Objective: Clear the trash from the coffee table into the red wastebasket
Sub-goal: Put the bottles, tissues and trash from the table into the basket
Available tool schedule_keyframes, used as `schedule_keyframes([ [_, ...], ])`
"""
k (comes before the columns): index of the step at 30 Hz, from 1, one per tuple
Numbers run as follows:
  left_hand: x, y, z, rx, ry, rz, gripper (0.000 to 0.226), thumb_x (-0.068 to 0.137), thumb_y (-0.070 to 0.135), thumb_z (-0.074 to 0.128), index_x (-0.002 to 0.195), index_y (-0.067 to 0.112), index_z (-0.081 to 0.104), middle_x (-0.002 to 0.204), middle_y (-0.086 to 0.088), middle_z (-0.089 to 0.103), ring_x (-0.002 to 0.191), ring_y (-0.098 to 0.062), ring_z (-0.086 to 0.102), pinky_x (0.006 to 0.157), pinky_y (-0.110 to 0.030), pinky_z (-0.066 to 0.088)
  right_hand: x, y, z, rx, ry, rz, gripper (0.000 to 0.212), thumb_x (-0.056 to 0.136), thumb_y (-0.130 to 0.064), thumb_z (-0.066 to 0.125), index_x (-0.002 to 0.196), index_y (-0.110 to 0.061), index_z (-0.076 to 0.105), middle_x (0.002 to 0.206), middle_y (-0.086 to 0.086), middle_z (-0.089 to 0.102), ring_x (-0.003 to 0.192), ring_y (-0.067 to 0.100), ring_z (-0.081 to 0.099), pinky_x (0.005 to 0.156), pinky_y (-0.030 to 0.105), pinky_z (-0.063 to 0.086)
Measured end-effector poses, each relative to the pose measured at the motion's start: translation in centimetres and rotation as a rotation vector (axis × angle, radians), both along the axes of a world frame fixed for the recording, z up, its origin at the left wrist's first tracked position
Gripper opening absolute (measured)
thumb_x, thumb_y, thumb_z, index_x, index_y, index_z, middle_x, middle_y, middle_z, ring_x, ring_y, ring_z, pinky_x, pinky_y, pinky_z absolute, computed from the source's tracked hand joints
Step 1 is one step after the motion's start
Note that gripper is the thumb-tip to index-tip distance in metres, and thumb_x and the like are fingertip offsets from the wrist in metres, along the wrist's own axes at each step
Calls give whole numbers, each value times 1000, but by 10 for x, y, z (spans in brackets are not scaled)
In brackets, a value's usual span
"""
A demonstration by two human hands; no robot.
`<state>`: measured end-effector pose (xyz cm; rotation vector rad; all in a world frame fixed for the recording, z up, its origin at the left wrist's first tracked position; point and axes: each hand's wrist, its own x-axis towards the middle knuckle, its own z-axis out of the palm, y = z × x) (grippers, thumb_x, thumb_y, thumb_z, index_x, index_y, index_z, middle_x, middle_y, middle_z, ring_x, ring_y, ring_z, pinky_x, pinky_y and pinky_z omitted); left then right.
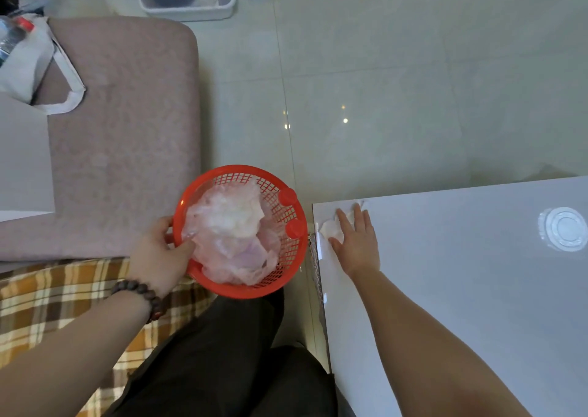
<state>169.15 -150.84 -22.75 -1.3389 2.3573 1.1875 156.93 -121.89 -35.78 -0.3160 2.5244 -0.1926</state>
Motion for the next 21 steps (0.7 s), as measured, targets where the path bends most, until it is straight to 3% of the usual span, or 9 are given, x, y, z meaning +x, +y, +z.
schedule_keyframes([
  [4,4,0,2,-37,-17,-42,32,85,23,62,116,23,55,89,7,59,73,-13,61,57,-29,53,8,0,-2,-48,20,-117,52,92,-4,43,140,-23,36,156,1,20,142,24,14,100,34,38],
  [8,3,5,5,-7,1,-51,32,84,22,62,116,22,56,89,6,60,78,-19,64,63,-39,57,11,4,5,-56,18,-197,36,85,5,41,113,-11,58,121,9,51,117,28,38,71,33,44],
  [11,2,14,8,-7,35,-66,26,85,20,61,109,27,54,80,14,58,70,-15,63,55,-34,55,12,13,16,-88,-36,-349,30,84,4,39,96,-8,64,100,10,61,96,28,55,69,33,48],
  [14,1,27,15,-3,61,-82,24,85,19,60,104,30,51,76,18,54,65,-8,60,50,-27,51,16,18,45,-236,24,-514,24,87,-1,45,97,-7,66,98,11,65,79,20,54,67,28,44],
  [19,3,53,31,57,93,-97,30,85,18,60,115,18,55,92,3,64,75,-18,65,61,-35,57,21,3,137,-637,369,-587,14,89,-8,52,96,-12,64,95,-2,60,85,12,55,68,9,36],
  [21,5,65,37,88,104,-123,32,86,21,60,117,19,55,96,-1,67,80,-19,66,63,-33,58,27,-8,173,-772,473,-538,14,88,-8,55,95,-16,64,93,-6,58,85,9,55,70,7,37],
])
